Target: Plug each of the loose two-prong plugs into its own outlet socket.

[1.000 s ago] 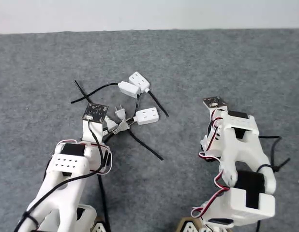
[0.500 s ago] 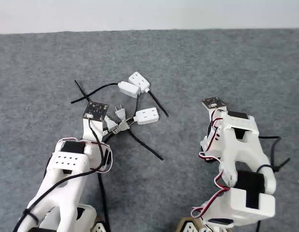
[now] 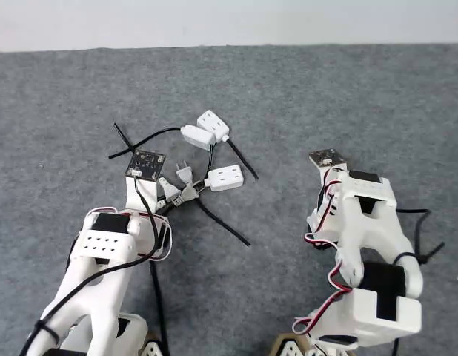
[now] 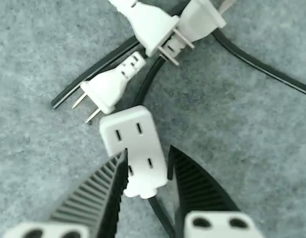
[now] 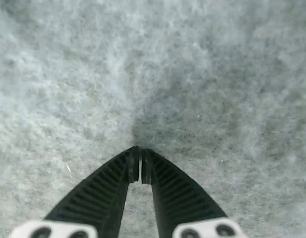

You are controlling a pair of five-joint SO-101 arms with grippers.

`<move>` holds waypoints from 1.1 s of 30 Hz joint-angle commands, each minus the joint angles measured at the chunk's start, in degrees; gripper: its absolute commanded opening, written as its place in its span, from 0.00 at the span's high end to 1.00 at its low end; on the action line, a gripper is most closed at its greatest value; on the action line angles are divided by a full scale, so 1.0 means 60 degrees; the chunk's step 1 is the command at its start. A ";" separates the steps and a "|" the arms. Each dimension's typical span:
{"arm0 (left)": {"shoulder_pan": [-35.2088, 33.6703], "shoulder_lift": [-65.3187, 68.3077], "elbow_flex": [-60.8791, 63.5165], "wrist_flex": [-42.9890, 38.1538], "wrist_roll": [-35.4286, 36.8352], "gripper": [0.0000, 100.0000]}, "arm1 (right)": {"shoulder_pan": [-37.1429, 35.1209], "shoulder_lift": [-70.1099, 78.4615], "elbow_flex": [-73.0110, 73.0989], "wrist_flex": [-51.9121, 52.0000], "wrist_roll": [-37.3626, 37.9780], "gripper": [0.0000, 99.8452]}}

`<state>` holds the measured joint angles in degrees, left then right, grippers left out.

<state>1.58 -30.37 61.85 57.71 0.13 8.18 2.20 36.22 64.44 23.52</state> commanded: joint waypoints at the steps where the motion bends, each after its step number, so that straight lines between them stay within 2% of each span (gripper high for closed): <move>1: -0.0410 -0.0103 -0.0418 0.0000 -0.0073 0.87 | -0.0125 -0.0300 -0.0059 -0.0095 0.0132 0.98; 7: -0.0571 -0.0088 -0.0139 0.0000 -0.0059 0.77 | -0.0256 -0.0300 -0.0059 -0.0095 0.0132 0.98; 15: 0.0015 -0.0015 0.0769 -0.0630 0.0000 0.77 | -0.0256 -0.0300 -0.0044 -0.0095 0.0132 0.98; 23: -0.0073 -0.0015 0.0916 -0.0630 0.0015 0.77 | -0.0256 -0.0300 -0.0044 -0.0095 0.0132 0.98; 26: 0.0147 0.0000 0.0916 -0.0659 -0.0015 0.82 | -0.0256 -0.0300 -0.0044 -0.0095 0.0132 0.98; 31: 0.1451 0.0000 0.1004 -0.0850 -0.0029 0.99 | -0.0256 -0.0300 -0.0044 -0.0095 0.0132 0.98; 33: 0.1949 -0.0029 0.1194 -0.0996 0.0015 0.98 | -0.0256 -0.0300 -0.0044 -0.0095 0.0132 0.98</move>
<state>8.97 -31.16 66.59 53.67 0.48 7.12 2.20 36.22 64.44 23.52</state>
